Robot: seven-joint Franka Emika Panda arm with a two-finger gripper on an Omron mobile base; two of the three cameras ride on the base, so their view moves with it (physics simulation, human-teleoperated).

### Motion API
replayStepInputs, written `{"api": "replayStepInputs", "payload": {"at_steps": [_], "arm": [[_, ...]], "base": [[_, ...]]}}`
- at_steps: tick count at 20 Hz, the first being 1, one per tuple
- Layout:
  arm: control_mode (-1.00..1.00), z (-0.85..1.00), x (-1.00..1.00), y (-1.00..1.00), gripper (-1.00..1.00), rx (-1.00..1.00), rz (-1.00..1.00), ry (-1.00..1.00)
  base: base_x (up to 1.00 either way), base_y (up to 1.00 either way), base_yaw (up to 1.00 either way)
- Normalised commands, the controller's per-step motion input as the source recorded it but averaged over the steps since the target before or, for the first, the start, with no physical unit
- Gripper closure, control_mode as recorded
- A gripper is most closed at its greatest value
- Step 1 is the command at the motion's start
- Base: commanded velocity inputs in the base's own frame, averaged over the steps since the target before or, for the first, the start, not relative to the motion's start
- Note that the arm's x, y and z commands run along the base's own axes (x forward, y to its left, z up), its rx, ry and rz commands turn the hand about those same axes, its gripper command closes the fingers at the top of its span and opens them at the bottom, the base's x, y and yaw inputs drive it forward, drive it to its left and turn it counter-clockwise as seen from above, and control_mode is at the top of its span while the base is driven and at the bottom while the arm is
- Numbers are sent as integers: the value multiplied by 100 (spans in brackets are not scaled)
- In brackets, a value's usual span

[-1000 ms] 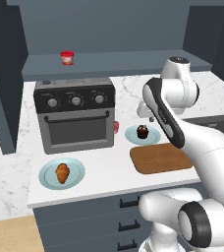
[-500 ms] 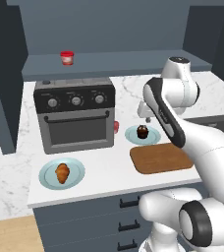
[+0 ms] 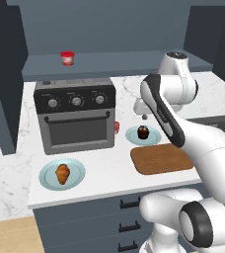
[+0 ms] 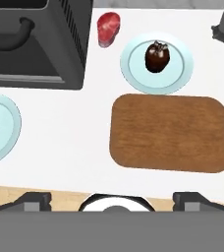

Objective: From the different types of pastries on the counter, select a croissant and place it on the cutting board. Then retrieve a jar of jam from the cabinet and place it alongside the croissant on the cutting board.

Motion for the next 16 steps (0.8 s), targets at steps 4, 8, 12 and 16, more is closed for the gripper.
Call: {"api": "replayStepInputs", "payload": {"at_steps": [4, 8, 12, 16], "arm": [[-100, 59, -6, 28, -100, 0, 3, -3], [-100, 58, -13, 43, -100, 0, 3, -7], [-100, 43, -19, 59, -100, -2, 2, -6], [-100, 33, -18, 67, -100, -4, 2, -6]], "base": [[0, 0, 0], [0, 0, 0], [0, 0, 0], [0, 0, 0]]}}
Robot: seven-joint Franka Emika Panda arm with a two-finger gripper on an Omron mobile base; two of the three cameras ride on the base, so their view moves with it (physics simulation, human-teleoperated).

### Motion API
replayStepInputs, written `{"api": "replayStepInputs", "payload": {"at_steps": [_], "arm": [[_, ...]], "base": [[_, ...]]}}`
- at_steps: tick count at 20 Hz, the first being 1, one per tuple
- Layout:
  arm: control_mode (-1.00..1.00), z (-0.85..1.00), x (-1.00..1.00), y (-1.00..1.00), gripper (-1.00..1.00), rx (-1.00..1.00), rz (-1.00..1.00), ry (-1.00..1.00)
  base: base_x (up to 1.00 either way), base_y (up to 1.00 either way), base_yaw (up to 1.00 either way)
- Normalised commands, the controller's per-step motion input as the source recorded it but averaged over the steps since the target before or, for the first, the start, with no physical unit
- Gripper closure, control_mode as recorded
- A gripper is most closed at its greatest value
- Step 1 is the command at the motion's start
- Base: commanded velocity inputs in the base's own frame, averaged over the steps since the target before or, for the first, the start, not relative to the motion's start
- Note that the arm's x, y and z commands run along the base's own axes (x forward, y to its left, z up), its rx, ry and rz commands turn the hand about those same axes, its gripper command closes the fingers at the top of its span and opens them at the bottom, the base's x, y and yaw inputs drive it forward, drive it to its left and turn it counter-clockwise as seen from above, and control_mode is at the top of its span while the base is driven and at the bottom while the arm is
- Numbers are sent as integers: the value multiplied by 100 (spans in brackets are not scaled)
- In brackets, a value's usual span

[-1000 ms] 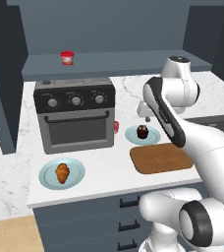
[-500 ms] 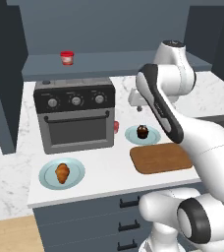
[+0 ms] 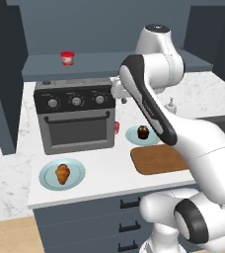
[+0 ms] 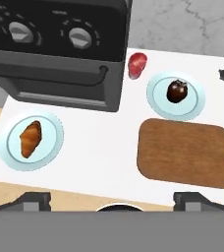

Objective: From the different types of pastries on the counter, select a croissant and place it on the cutting board. Then retrieve a jar of jam from the cabinet and place it alongside the croissant on the cutting board.

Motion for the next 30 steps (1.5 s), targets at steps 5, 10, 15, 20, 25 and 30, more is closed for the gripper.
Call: {"api": "replayStepInputs", "payload": {"at_steps": [5, 10, 15, 20, 25, 30], "arm": [[-100, 25, -11, 69, -100, -5, 2, -8], [-100, 45, 0, 66, -100, -4, 1, -13], [-100, 49, 2, 58, -100, -3, 2, -18], [-100, 37, 12, 37, -100, -3, 5, -22], [-100, 14, 23, 2, -100, 0, 0, -24], [-100, 3, 16, 0, -100, 0, 0, -19]], "base": [[0, 0, 0], [0, 0, 0], [0, 0, 0], [0, 0, 0], [0, 0, 0], [0, 0, 0]]}}
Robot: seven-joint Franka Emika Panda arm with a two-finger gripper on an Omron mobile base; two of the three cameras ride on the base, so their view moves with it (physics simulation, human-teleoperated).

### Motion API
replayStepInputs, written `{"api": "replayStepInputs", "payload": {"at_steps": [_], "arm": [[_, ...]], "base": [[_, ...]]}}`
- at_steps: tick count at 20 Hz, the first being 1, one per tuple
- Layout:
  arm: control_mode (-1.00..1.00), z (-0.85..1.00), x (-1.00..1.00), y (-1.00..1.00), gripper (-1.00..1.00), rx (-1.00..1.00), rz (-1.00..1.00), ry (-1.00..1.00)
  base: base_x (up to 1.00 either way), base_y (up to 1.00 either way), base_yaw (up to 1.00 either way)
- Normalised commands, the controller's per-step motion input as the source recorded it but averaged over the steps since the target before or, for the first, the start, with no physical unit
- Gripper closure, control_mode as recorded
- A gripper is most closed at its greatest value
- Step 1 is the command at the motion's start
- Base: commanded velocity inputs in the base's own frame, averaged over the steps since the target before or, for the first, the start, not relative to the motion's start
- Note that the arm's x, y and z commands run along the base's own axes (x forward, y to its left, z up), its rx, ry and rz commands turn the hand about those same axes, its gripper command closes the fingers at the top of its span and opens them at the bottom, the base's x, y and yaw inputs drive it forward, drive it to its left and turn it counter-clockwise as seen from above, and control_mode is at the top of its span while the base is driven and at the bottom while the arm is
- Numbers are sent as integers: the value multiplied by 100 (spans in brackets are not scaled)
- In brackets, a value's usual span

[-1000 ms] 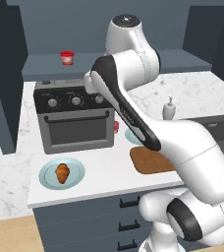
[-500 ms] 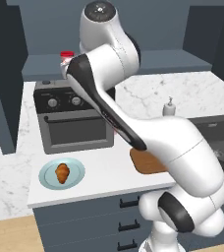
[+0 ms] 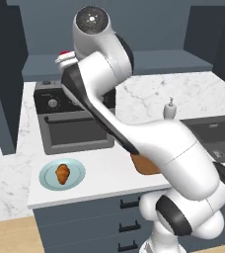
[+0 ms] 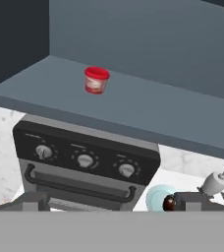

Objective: From the different types of pastries on the counter, select a croissant and place it on the cutting board. Then retrieve a jar of jam from the cabinet and place it alongside the croissant on the cutting board.

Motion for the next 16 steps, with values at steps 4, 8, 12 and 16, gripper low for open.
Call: {"api": "replayStepInputs", "payload": {"at_steps": [4, 8, 12, 16], "arm": [[-100, 0, 24, 4, -100, 0, 0, -5], [-100, 0, 57, 11, -100, 0, 0, 0], [-100, 6, 64, 19, -100, 0, -1, 0], [-100, 8, 50, 13, -100, 0, 0, 0]], "base": [[0, 0, 0], [0, 0, 0], [0, 0, 0], [0, 0, 0]]}}
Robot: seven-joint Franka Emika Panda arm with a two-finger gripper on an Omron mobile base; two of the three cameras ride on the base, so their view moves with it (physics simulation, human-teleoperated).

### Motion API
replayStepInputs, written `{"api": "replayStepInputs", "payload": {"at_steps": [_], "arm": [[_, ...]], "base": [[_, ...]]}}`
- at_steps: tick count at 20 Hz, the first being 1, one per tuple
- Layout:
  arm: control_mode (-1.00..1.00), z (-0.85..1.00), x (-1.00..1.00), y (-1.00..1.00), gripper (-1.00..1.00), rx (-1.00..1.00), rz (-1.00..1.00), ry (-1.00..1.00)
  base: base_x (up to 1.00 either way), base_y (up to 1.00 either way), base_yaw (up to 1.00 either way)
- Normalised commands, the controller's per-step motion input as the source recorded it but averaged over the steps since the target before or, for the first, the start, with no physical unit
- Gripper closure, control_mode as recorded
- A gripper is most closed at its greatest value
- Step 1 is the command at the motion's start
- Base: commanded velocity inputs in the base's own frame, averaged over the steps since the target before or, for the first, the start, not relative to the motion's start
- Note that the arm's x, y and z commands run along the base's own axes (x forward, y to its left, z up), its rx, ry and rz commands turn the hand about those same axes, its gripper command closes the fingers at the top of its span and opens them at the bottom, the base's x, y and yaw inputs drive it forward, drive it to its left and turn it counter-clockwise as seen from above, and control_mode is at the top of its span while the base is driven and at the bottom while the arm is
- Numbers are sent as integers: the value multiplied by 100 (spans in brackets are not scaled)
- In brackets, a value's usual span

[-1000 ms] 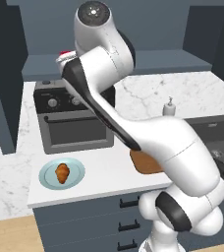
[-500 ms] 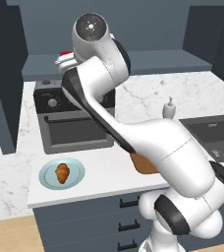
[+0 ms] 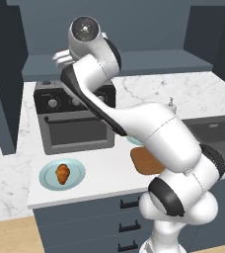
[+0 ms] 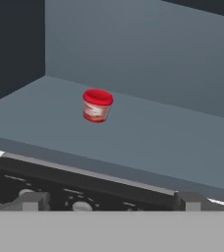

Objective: From the different types of pastries on the counter, select a croissant and place it on the cutting board. Then retrieve a jar of jam from the cabinet and place it alongside the croissant on the cutting board.

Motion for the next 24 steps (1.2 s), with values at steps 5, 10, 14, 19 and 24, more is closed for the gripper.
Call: {"api": "replayStepInputs", "payload": {"at_steps": [5, 10, 14, 19, 24], "arm": [[-100, 2, 22, 1, -100, 0, 0, 0], [-100, 3, 0, 0, -100, 0, 0, 0], [-100, 5, 0, 0, -100, 0, -1, 0], [-100, 2, 2, 0, -100, 0, -2, 0], [-100, 0, 29, 0, -100, 1, -9, 0]], "base": [[0, 0, 0], [0, 0, 0], [0, 0, 0], [0, 0, 0], [0, 0, 0]]}}
